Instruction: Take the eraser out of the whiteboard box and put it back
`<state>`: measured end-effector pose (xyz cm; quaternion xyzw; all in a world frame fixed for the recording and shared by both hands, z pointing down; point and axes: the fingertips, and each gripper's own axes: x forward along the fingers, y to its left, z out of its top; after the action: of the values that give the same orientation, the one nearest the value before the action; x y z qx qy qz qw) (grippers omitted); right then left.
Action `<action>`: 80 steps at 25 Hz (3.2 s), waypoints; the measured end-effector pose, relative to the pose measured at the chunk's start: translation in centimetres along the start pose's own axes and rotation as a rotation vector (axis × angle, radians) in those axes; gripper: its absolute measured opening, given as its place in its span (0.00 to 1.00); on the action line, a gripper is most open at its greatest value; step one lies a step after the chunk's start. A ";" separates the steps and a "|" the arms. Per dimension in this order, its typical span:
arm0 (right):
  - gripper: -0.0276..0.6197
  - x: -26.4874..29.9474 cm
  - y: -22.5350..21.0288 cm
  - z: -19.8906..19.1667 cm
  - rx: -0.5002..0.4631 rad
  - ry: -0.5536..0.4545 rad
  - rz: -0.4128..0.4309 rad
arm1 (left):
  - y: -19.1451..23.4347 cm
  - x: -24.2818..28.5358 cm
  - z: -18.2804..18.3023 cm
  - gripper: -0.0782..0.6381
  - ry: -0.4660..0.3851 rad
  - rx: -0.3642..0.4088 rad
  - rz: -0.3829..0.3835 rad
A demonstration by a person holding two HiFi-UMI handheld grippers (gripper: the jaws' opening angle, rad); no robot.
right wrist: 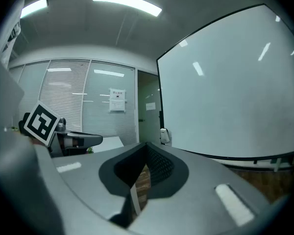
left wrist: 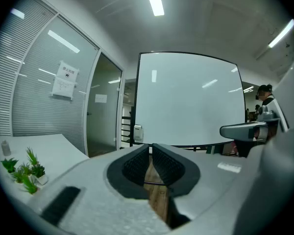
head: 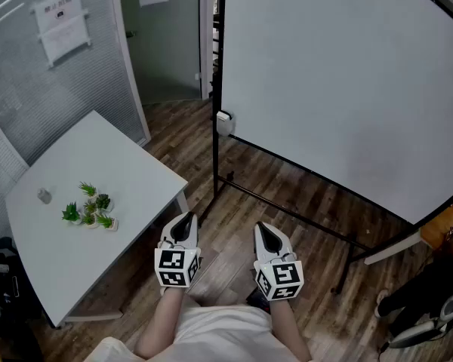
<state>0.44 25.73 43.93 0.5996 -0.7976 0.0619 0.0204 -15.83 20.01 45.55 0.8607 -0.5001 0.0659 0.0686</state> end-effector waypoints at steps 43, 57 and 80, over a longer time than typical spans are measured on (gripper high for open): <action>0.60 12.3 -15.1 -2.7 0.160 0.109 -0.008 | -2.4 23.0 1.0 0.74 0.075 0.021 -0.100; 0.60 28.0 -19.0 -0.4 0.184 0.128 0.054 | 4.6 38.1 4.0 0.71 0.084 0.024 -0.092; 0.60 37.1 -19.3 1.7 0.157 0.138 0.163 | 8.5 44.7 6.1 0.69 0.049 -0.041 -0.097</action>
<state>8.59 -15.18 47.66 0.5271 -0.8330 0.1665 0.0231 -0.99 -23.38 48.14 0.8806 -0.4570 0.0734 0.1014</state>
